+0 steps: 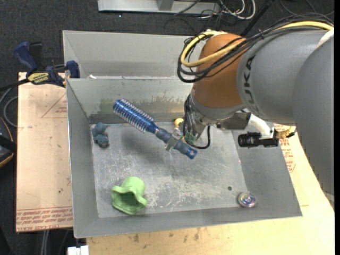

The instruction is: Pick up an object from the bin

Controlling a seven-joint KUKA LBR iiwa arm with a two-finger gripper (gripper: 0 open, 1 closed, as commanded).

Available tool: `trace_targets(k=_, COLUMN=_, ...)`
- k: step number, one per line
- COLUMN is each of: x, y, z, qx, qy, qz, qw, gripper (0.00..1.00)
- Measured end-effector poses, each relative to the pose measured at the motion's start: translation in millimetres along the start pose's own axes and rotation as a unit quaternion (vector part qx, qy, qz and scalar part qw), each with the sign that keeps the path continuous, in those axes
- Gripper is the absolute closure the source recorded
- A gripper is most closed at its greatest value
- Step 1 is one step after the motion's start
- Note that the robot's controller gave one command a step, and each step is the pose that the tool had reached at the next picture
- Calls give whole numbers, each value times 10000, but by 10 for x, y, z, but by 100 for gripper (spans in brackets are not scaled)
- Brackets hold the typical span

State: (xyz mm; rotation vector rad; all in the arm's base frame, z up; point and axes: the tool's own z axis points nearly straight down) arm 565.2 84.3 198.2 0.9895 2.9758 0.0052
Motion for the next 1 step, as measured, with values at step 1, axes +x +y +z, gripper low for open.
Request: trace_targets(k=1, x=-218, y=-14, z=-96, qx=27, qy=11, qz=-278, qw=9996, gripper=100)
